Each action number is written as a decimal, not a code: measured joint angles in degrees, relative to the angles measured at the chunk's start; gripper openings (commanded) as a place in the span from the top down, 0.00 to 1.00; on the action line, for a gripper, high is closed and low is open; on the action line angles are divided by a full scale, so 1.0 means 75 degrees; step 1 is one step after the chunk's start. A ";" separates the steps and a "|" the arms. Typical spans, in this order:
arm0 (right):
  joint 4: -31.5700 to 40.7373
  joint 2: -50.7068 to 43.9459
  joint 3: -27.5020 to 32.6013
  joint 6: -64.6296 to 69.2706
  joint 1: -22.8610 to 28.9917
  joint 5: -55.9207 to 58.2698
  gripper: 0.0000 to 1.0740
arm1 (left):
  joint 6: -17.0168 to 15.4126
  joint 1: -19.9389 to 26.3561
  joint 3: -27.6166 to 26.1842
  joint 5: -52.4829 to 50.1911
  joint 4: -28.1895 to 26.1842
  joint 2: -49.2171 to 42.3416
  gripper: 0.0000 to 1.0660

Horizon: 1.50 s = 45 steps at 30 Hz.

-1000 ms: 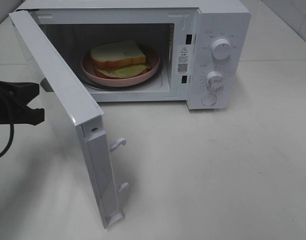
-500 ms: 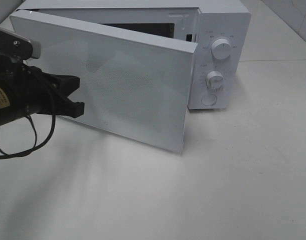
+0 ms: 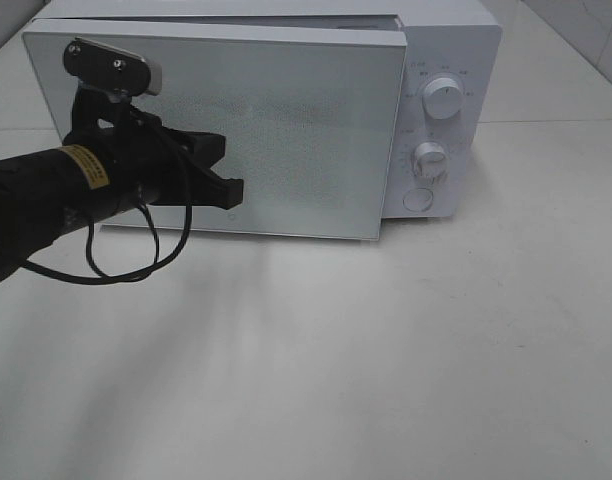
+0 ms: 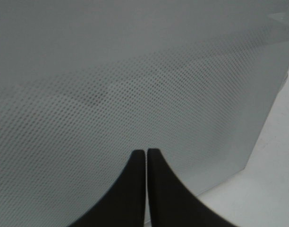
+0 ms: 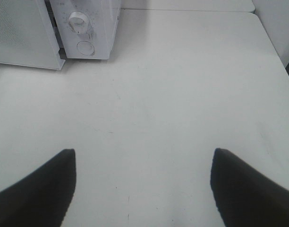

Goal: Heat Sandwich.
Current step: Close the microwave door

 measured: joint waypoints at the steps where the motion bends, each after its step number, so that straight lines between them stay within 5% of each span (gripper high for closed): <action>1: 0.0000 0.0000 0.0000 0.0000 0.0000 0.0000 0.29 | 0.0000 0.0000 0.0000 0.0000 0.0000 0.0000 1.00; 19: 0.0000 0.0000 0.0000 0.0000 0.0000 0.0000 0.29 | 0.0604 -0.0932 -0.2086 0.0542 -0.1604 0.1245 1.00; 45: 0.0000 0.0000 0.0000 0.0000 0.0000 0.0000 0.29 | 0.0978 -0.1123 -0.3782 0.1589 -0.1765 0.2246 1.00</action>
